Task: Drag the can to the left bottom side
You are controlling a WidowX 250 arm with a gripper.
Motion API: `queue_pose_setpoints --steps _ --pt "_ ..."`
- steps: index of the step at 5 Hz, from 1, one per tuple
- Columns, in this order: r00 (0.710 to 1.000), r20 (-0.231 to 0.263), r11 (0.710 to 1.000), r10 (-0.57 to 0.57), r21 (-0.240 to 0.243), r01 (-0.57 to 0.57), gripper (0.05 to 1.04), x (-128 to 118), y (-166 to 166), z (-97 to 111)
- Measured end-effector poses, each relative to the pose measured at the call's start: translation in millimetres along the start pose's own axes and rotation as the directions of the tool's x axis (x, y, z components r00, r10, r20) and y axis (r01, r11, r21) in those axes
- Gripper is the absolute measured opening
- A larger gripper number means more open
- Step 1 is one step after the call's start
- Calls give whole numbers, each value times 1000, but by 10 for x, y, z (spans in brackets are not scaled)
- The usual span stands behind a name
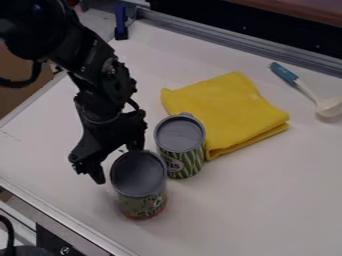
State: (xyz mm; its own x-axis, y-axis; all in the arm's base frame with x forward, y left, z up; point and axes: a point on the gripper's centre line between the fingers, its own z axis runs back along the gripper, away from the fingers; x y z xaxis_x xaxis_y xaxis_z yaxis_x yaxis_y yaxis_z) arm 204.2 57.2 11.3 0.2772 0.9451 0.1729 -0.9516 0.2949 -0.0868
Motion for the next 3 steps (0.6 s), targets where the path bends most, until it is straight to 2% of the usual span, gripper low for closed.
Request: queue_pose_setpoints --steps 2,3 --pt "991 43 992 128 -15 -128 999 -253 -76 31" --pt "989 38 990 142 -3 -142 999 -357 -88 0"
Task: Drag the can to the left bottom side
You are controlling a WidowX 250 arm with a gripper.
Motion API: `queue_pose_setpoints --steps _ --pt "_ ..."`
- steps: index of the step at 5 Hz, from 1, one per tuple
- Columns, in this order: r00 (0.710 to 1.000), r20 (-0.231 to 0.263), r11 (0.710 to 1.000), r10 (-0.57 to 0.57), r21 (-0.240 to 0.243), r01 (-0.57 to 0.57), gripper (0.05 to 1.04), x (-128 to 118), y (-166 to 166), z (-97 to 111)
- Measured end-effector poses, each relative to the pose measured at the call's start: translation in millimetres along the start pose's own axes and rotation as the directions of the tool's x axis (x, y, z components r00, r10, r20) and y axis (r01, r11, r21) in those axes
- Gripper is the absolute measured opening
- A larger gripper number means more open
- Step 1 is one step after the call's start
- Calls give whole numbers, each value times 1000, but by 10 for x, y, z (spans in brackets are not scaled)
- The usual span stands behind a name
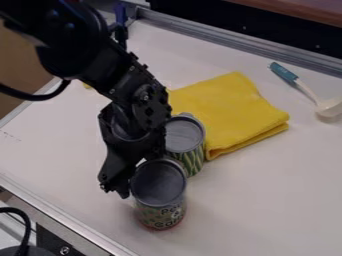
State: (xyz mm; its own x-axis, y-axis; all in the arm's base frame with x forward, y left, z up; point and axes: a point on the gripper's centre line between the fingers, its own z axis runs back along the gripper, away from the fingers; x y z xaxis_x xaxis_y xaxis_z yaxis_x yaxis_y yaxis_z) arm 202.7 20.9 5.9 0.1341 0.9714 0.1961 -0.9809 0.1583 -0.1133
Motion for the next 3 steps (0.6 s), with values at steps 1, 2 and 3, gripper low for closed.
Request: queue_pose_setpoints --steps 1,2,3 --pt "999 7 999 49 -6 -49 999 -111 -25 5" --pt "992 26 993 120 -16 -120 999 -212 -39 32" --pt "990 2 990 144 12 -144 999 -329 -57 82"
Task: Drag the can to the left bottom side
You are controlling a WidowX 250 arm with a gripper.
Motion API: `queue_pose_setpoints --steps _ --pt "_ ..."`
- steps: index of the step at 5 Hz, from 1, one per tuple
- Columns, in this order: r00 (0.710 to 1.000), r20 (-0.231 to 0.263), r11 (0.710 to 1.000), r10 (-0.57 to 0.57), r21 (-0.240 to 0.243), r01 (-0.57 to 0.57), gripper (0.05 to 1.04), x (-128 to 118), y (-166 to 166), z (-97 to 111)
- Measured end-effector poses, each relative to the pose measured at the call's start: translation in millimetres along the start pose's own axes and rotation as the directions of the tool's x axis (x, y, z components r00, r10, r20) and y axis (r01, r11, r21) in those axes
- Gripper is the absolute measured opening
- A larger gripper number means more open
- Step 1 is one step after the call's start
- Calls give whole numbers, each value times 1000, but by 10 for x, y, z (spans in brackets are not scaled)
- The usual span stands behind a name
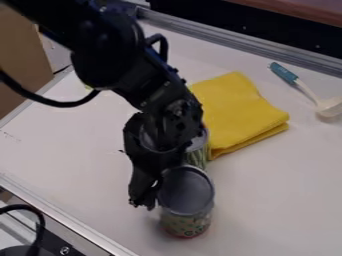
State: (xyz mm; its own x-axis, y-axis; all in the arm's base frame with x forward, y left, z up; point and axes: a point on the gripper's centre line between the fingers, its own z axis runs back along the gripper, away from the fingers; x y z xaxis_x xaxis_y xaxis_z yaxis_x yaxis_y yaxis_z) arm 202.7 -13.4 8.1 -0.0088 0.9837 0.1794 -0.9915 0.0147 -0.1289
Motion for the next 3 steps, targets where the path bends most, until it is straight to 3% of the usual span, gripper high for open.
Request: queue_pose_setpoints --steps 1,3 --pt "1000 -3 1000 13 -5 -13 999 -134 -102 47" --pt "996 -38 996 81 42 -79 999 -365 -114 78"
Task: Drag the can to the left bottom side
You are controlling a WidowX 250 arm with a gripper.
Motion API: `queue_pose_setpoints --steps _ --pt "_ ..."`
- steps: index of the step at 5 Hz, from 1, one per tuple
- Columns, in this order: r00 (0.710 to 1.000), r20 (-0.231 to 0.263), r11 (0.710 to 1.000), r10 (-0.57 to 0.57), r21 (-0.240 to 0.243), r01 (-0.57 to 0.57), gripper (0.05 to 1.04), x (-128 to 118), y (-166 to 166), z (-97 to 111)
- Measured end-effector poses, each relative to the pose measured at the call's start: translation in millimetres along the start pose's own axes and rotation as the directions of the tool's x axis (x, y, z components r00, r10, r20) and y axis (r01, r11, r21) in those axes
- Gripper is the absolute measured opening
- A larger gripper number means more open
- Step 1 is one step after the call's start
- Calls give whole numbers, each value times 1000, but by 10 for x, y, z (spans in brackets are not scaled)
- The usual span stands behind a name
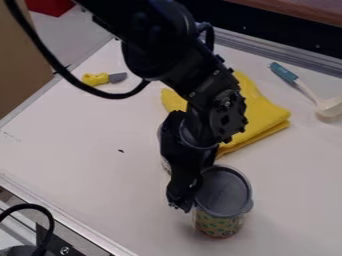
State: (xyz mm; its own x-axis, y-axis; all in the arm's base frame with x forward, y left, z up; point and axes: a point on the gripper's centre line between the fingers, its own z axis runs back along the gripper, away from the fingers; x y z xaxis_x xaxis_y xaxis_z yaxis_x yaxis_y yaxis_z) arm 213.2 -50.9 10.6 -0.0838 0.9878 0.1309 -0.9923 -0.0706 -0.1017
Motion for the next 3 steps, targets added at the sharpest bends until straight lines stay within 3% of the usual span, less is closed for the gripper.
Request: queue_pose_setpoints --steps 2,3 --pt "998 -29 999 47 5 -47 999 -279 -48 -35" --pt "997 -54 998 59 -24 -60 999 -385 -79 -18"
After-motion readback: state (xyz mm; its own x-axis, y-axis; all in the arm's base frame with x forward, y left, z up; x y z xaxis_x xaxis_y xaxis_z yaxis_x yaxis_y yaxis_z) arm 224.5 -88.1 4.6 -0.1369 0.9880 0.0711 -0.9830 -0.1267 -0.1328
